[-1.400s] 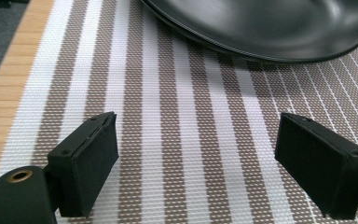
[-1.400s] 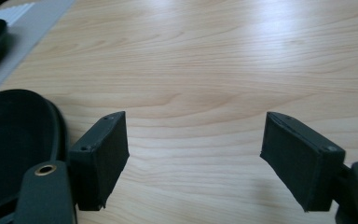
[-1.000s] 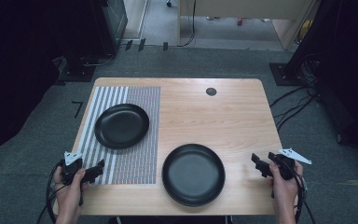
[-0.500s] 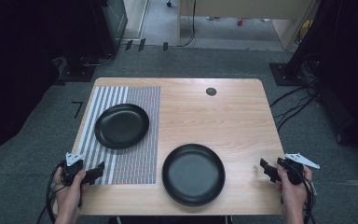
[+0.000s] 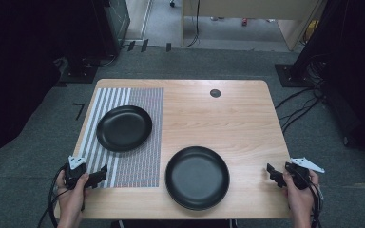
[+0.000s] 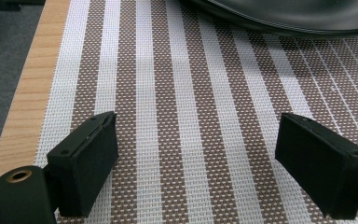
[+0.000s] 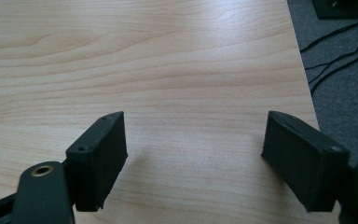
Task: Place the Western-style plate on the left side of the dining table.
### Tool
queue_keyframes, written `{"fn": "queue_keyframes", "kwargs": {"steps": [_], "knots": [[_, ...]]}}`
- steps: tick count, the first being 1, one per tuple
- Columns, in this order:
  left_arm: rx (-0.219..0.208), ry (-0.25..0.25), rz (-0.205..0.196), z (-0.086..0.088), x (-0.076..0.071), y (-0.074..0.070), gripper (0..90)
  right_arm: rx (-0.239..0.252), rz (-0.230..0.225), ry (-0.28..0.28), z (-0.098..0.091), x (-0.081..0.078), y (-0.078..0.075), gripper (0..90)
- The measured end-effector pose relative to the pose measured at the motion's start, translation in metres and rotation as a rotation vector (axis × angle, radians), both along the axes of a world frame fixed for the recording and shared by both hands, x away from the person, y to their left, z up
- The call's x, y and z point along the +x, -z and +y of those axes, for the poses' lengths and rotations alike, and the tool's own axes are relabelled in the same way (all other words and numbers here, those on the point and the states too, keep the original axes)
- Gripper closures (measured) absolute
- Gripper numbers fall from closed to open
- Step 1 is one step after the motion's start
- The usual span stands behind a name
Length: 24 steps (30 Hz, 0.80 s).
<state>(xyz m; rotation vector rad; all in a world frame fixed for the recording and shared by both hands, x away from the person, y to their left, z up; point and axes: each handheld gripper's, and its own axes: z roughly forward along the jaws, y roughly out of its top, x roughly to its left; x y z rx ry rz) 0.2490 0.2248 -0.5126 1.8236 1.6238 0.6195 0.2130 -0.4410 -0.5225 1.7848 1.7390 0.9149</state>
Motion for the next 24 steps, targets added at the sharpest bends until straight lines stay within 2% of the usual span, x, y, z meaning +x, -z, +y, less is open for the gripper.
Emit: {"fn": "queue_keyframes", "kwargs": {"steps": [3,7,8,24], "knots": [[0.008,-0.003,-0.005,-0.001,0.0,0.001,12.8,-0.028,-0.005,-0.016,0.003,0.0,0.002,16.4],[0.037,-0.002,-0.008,-0.004,-0.001,0.002,12.8,-0.099,0.013,-0.032,0.01,0.002,0.003,13.6],[0.049,0.001,-0.01,-0.005,-0.001,0.002,12.7,-0.103,0.015,-0.032,0.01,0.002,0.003,13.3],[0.05,0.018,-0.036,-0.004,-0.003,0.005,9.9,-0.104,0.017,-0.034,0.011,0.002,0.003,12.2]]}}
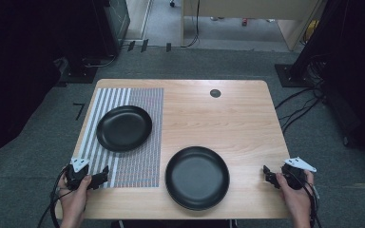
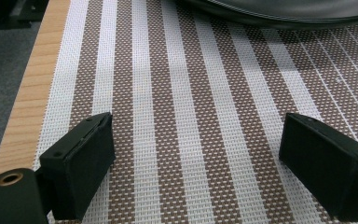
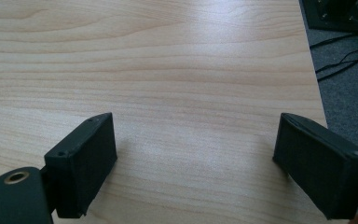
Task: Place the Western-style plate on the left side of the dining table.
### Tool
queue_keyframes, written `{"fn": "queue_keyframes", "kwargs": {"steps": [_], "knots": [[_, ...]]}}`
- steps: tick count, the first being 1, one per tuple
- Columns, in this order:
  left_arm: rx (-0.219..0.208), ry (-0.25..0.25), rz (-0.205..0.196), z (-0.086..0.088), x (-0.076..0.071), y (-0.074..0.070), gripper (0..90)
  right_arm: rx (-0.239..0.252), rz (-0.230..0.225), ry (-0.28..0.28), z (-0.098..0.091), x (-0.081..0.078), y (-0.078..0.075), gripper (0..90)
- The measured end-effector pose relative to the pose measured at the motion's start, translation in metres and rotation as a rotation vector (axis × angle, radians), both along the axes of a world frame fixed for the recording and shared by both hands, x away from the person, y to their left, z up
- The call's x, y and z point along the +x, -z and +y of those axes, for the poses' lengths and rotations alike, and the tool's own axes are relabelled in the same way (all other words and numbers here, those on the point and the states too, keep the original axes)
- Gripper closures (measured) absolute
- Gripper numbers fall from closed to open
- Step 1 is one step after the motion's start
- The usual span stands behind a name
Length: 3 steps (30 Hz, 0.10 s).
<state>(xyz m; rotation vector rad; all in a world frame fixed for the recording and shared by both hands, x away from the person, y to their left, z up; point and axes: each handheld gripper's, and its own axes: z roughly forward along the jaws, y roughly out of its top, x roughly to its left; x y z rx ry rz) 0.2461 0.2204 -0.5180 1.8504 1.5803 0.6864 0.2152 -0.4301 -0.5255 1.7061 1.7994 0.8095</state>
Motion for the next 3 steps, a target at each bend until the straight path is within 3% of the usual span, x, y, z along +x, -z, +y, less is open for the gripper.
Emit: {"fn": "queue_keyframes", "kwargs": {"steps": [3], "knots": [[0.0,0.001,0.0,0.0001,0.0001,0.0,9.9,0.0,0.0,0.002,0.0002,-0.0001,0.0,12.2]]}}
